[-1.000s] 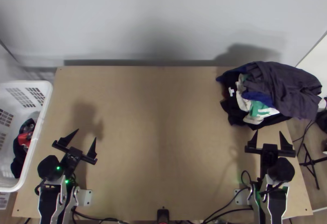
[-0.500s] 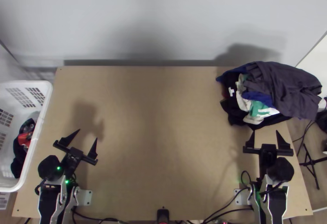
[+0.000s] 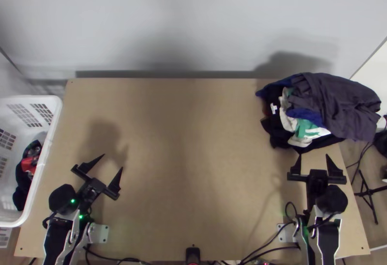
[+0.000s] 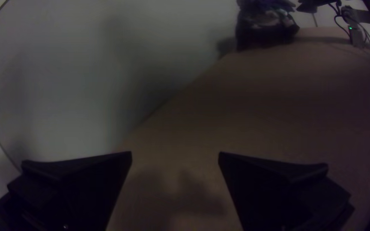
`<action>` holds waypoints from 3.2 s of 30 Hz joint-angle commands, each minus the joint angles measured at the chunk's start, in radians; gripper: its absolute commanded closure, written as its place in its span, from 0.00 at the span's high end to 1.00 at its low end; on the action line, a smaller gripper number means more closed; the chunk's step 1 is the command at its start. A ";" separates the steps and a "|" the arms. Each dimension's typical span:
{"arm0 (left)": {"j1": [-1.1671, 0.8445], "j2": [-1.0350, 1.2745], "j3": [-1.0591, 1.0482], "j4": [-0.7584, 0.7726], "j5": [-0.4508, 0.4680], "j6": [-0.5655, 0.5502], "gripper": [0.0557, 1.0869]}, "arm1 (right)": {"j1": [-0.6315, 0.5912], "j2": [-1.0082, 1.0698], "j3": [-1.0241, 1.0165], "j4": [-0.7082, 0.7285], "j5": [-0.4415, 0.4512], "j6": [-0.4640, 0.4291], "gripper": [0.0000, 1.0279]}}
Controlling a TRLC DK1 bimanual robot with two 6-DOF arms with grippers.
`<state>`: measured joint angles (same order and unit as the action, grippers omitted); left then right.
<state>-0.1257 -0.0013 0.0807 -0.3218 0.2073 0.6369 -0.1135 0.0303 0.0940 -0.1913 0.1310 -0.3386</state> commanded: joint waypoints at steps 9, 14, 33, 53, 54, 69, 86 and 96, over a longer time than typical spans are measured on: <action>0.192 0.061 0.050 0.127 -0.126 -0.045 0.95 | 0.031 0.149 0.128 0.066 0.061 -0.063 0.96; 0.383 0.397 0.271 0.214 -0.126 -0.128 0.95 | 0.025 0.365 0.339 0.041 0.067 -0.053 0.96; 1.221 1.534 1.324 -0.491 0.092 -0.059 0.95 | -0.003 0.826 1.423 -1.051 0.159 0.449 0.96; 1.282 2.408 1.960 -0.823 0.009 0.047 0.92 | 0.049 0.959 1.676 -1.194 0.128 0.431 0.96; 1.279 2.425 1.967 -0.818 0.010 0.046 0.92 | 0.049 0.961 1.676 -1.198 0.127 0.429 0.96; 1.249 2.597 1.973 -0.724 0.009 -0.022 0.92 | 0.049 1.022 1.774 -1.212 0.124 0.428 0.96; 1.199 2.701 2.071 -0.703 0.012 -0.102 0.38 | 0.051 1.111 1.862 -1.209 0.124 0.428 0.95; 1.213 2.709 2.122 -0.827 0.103 -0.100 0.03 | 0.051 1.134 1.874 -1.206 0.124 0.428 0.96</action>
<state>1.0813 2.6984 2.1525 -1.0561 0.2600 0.5381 -0.0635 1.1488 1.9591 -1.4014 0.2546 0.0891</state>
